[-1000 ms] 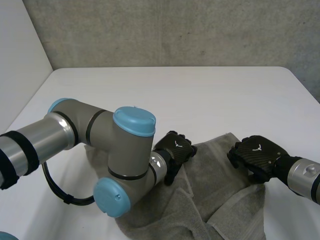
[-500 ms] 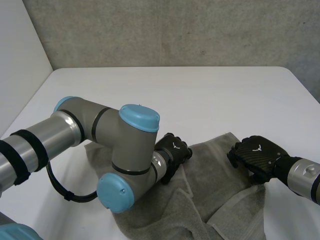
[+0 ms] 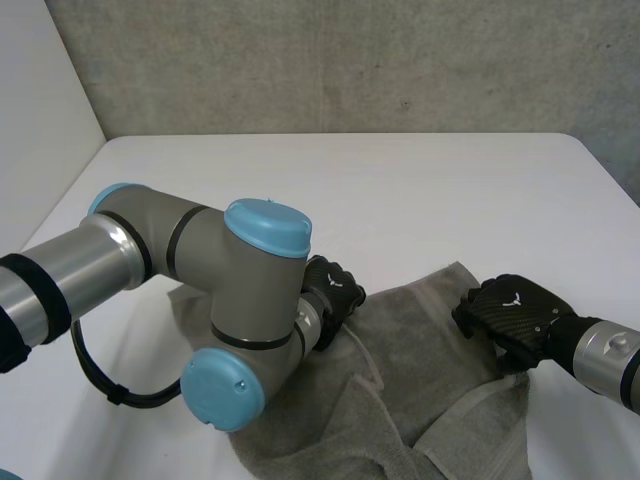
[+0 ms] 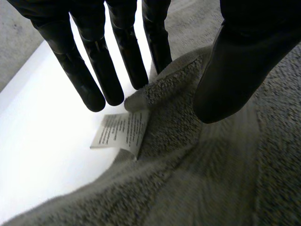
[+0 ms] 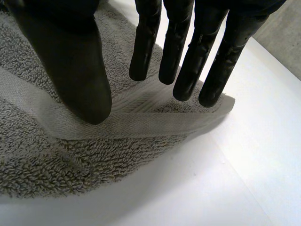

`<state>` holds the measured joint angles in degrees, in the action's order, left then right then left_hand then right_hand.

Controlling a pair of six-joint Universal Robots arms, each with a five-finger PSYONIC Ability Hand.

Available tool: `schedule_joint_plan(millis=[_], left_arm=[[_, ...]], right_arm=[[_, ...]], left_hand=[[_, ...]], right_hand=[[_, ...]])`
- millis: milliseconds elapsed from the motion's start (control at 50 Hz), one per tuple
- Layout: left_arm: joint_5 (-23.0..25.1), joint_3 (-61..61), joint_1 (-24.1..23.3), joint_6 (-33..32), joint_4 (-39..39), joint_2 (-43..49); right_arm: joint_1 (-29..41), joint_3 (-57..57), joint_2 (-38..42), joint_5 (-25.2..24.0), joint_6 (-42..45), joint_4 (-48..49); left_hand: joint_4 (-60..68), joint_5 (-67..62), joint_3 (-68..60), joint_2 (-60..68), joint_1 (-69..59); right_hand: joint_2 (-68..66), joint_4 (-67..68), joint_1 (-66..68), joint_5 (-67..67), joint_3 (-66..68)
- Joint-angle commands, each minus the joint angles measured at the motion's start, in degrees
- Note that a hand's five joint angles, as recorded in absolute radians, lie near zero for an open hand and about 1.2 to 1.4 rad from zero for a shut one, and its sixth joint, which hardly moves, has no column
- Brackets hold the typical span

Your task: Fold the towel.

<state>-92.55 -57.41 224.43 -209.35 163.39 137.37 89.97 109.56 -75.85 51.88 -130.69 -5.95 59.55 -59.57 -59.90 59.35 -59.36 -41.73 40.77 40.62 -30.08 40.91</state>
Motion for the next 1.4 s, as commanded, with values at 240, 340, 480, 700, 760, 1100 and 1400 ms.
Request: schedule_joint_plan(millis=[240,340,480,700,760,1100,1400], left_arm=[[0.44,-2.27,0.04,-0.09,4.21,0.26],[0.7,-2.54,0.04,-0.09,5.36,0.44],[0.79,-2.89,-0.05,0.17,5.36,0.44],[0.88,-3.77,0.57,0.52,6.06,-2.36],[0.88,-4.2,1.01,0.7,6.15,-4.56],[0.97,-10.7,4.44,4.74,6.15,-15.29],[1.23,-14.57,4.52,4.83,7.73,-15.73]], right_arm=[[0.21,3.46,-2.28,-2.75,7.45,-1.87],[0.47,5.05,-2.64,-5.12,12.02,-4.94],[0.47,5.67,-2.73,-9.61,15.99,-10.57],[-0.23,5.58,-4.13,-14.26,25.55,-22.6],[-0.15,6.1,-3.96,-14.18,29.68,-24.98],[0.29,7.25,-0.35,-12.86,36.73,-29.12],[0.56,7.51,1.4,-10.31,36.91,-29.03]], left_hand=[[-18.55,28.57,18.91,-18.35,18.36],[-15.38,25.39,15.73,-15.17,15.19],[20.35,-10.34,-20.0,20.56,-20.55],[20.45,-10.43,-20.1,20.65,-20.64],[20.45,-10.43,-20.1,20.65,-20.64],[20.45,-10.43,-20.1,20.65,-20.64],[20.45,-10.43,-20.1,20.65,-20.64]], right_hand=[[17.83,-16.87,-16.73,16.19,-17.02],[20.71,-19.75,-19.61,19.06,-19.89],[20.71,-19.75,-19.61,19.06,-19.89],[19.37,-18.41,-18.26,17.72,-18.55],[19.03,-18.07,-17.93,17.38,-18.21],[11.8,-10.84,-10.7,10.16,-10.99],[4.43,-3.46,-3.32,2.78,-3.61]])
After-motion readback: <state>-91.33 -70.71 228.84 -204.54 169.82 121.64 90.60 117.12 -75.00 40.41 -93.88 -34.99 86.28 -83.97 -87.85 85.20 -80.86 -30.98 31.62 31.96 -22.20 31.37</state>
